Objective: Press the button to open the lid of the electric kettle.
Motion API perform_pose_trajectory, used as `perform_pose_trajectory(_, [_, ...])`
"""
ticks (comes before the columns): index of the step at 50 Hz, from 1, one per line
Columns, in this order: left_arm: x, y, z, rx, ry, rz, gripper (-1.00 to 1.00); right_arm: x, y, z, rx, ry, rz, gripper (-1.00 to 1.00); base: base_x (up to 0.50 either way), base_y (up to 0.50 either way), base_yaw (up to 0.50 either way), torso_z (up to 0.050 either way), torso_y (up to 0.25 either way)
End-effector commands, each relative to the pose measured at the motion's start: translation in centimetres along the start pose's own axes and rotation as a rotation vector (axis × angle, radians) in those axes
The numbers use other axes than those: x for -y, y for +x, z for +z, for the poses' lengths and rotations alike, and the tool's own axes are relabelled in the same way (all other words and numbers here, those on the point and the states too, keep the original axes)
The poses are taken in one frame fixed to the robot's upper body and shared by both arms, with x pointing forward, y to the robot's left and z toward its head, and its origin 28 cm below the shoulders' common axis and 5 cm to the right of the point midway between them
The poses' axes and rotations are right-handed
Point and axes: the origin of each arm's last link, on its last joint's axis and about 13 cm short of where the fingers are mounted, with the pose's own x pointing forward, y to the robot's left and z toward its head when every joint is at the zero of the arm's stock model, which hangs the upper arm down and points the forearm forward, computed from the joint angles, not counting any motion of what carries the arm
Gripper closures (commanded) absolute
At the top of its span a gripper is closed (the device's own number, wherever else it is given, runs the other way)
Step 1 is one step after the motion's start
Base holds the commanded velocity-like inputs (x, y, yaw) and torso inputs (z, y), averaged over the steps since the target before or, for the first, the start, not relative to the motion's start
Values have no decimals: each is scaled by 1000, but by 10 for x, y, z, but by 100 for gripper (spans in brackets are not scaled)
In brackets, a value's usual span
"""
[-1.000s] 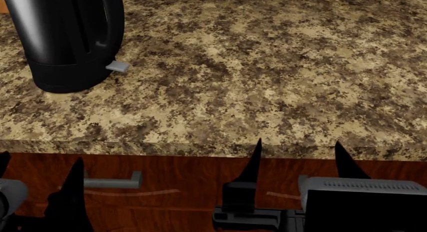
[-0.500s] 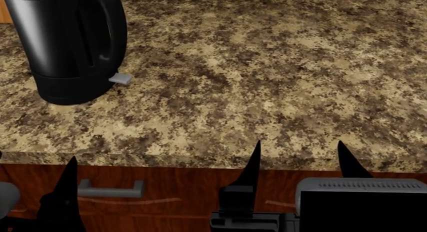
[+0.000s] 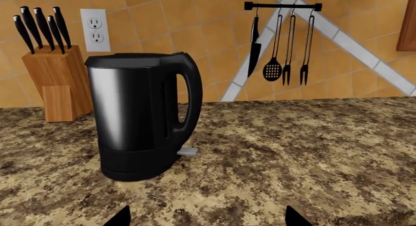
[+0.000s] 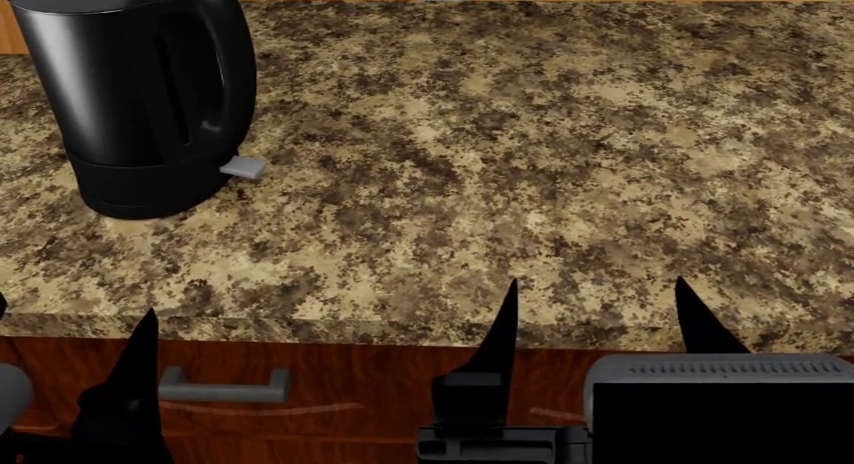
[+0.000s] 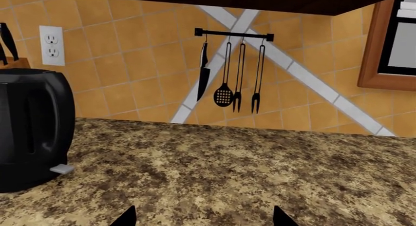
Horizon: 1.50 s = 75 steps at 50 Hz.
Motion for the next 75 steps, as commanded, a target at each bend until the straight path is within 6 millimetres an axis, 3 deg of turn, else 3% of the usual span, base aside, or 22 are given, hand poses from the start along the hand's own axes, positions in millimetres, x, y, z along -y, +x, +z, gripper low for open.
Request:
perform_pose_trajectory(1, [-2, 2, 6, 35, -55, 17, -100, 1, 3, 3, 8, 24, -8, -100, 0, 0, 0, 6, 0])
perform_pose_trajectory(10, [-1, 2, 9, 39, -37, 22, -100, 1, 2, 4, 5, 7, -4, -100, 127, 0, 0, 0, 0])
perform_pose_trajectory(44, [2, 0, 15, 33, -53, 21, -100, 2, 1, 5, -1, -13, -10, -100, 484, 0, 0, 0, 0])
perform_pose_trajectory(52, [5, -4, 23, 42, -45, 9, -100, 4, 0, 8, 16, -5, -14, -100, 34, 0, 0, 0, 0])
perform_pose_trajectory(60, [12, -18, 45, 44, 4, -32, -100, 4, 0, 6, 13, -1, -14, -100, 0, 0, 0, 0, 0])
perform_pose_trajectory(70, [20, -44, 104, 36, 117, -35, -100, 4, 0, 2, -1, 10, -3, -100, 0, 0, 0, 0, 0])
perform_pose_trajectory(75, [13, -40, 129, 29, 165, -30, -100, 3, 0, 1, -8, 10, 6, -100, 0, 0, 0, 0, 0])
